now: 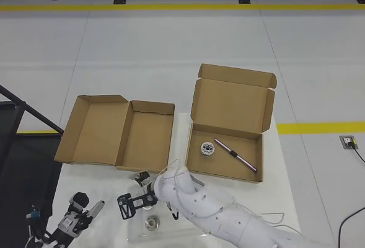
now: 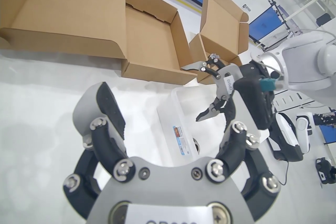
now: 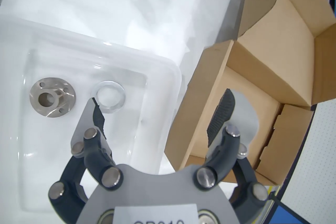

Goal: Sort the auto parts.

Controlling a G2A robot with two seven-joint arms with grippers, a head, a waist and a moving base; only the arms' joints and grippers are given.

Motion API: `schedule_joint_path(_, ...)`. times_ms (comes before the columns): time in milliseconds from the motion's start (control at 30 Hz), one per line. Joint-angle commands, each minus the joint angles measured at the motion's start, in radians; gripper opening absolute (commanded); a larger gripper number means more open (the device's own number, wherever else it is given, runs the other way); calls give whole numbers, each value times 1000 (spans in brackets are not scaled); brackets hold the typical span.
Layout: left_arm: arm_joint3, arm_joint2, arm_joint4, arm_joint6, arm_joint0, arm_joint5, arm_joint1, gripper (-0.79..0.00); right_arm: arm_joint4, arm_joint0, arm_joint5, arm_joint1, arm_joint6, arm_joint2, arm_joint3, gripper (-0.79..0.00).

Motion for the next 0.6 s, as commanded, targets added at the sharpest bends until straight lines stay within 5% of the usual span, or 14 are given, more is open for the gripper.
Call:
schedule_joint_path(0,0,2,3,0,-1,0,0,0,-57,-33,40,26,-35,21,-50,0)
schedule_joint_path(300,2,2,7,-2,-1,-1,-1,0,-241,-91,-104,142,-387,102,-209,0)
schedule_joint_path(567,4,3,11,-9,-5,1,-1,0,-259,-99,-240,143,-318,79,-237,0)
